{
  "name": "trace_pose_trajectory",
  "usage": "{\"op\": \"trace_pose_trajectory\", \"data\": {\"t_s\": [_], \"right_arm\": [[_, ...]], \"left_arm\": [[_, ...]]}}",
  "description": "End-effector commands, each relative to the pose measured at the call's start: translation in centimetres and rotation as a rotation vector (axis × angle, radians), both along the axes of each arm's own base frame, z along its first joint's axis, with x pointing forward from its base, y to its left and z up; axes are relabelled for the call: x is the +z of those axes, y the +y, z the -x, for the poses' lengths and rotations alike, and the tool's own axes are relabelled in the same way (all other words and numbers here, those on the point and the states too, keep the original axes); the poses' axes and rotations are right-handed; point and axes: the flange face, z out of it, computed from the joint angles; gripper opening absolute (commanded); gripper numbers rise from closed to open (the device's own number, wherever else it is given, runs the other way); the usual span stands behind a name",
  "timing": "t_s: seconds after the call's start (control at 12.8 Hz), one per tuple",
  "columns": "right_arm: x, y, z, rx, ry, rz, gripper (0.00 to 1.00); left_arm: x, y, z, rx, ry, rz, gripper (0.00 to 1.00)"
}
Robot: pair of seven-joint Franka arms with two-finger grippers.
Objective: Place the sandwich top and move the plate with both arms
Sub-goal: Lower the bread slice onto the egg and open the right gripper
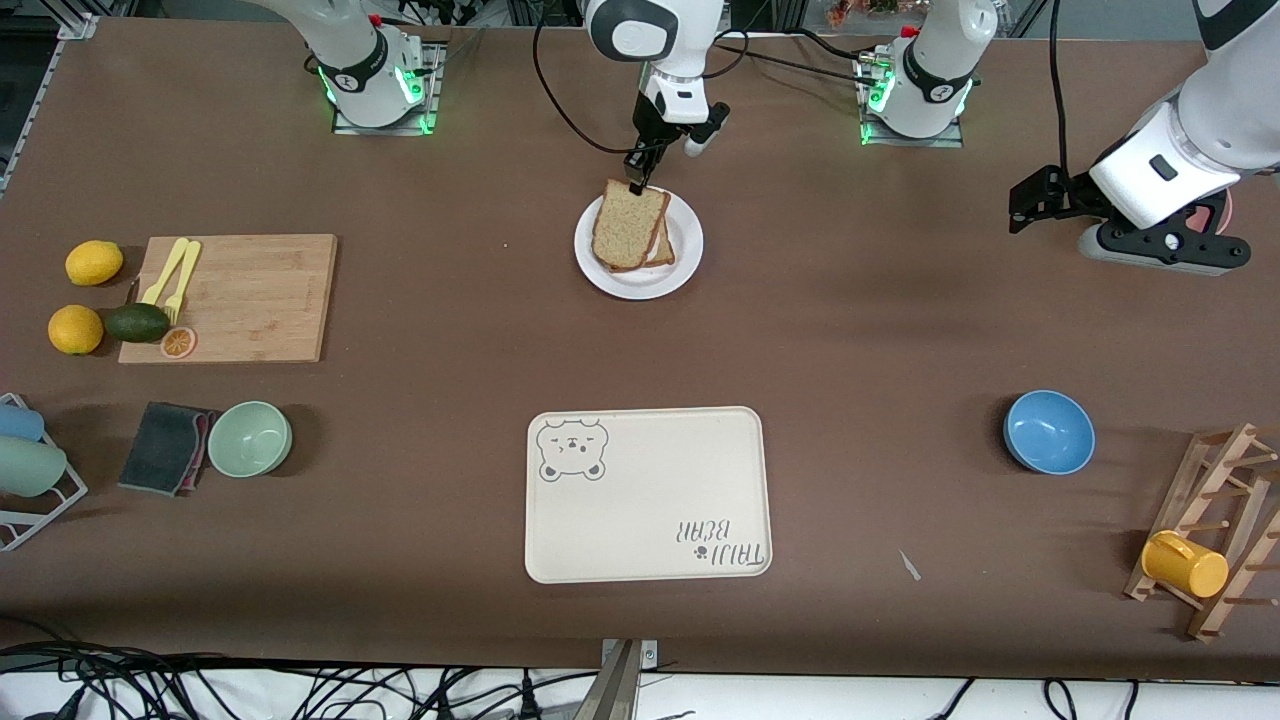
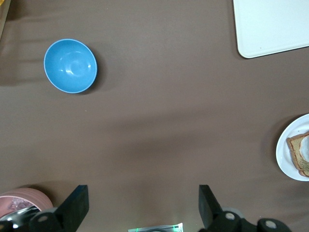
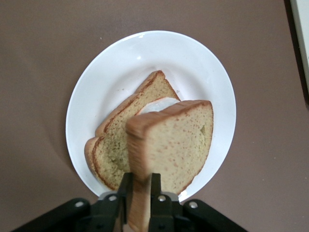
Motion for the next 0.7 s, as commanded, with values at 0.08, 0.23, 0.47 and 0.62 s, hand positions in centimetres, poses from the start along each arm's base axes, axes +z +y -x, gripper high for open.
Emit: {"op": "trace_pose_trajectory", "data": {"t_s": [0.08, 0.23, 0.47, 0.62], "right_arm": [[1.7, 1.0, -1.2, -0.010, -0.027, -0.089, 1.00], [5.1, 0.4, -3.1, -0.089, -0.033, -0.144, 1.00], [10.6, -2.0, -6.7, -0.225, -0.014, -0.202, 1.00], [13.9, -4.7, -10.1, -0.340, 0.058, -0.244, 1.00]], "left_arm": [[0.4, 0.2, 0.0, -0.006, 0.004, 0.003, 1.00], [0.4, 0.1, 0.0, -0.008, 0.004, 0.003, 1.00], [0.4, -0.1, 0.0, -0.009, 0.004, 0.003, 1.00], [0.4, -0.1, 0.0, -0.011, 0.004, 0.003, 1.00]]}}
